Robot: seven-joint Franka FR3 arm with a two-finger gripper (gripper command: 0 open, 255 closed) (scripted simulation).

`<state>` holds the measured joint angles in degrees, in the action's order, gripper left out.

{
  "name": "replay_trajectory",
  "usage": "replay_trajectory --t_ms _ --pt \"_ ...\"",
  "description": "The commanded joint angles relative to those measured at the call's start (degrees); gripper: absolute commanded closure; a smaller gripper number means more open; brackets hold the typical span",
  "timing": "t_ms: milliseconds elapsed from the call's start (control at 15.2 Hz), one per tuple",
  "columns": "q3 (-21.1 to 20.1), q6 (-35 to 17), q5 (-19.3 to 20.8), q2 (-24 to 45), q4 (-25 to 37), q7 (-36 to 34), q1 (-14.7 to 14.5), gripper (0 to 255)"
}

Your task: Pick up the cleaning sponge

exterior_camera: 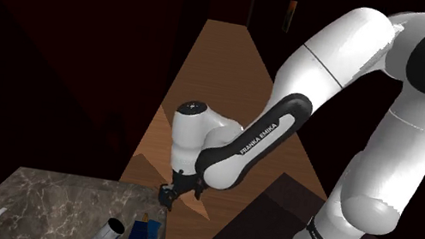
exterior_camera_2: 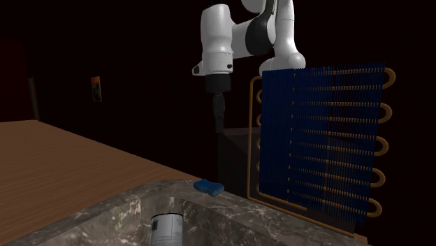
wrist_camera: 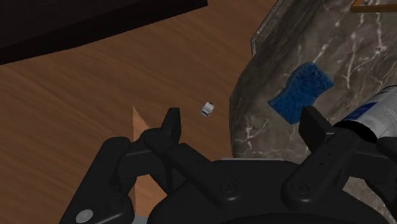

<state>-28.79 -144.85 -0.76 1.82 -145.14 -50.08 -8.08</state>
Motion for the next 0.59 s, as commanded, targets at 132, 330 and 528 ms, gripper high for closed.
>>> replay_trajectory --t_ms 132,330,528 --pt "0.9 -4.29 8.52 10.56 5.26 -10.48 -2.65 0" --pt "3.58 -6.04 13.6 17.91 10.36 -16.8 -6.46 0" --pt "6.42 -7.11 16.85 24.76 16.05 -21.53 -10.54 0"
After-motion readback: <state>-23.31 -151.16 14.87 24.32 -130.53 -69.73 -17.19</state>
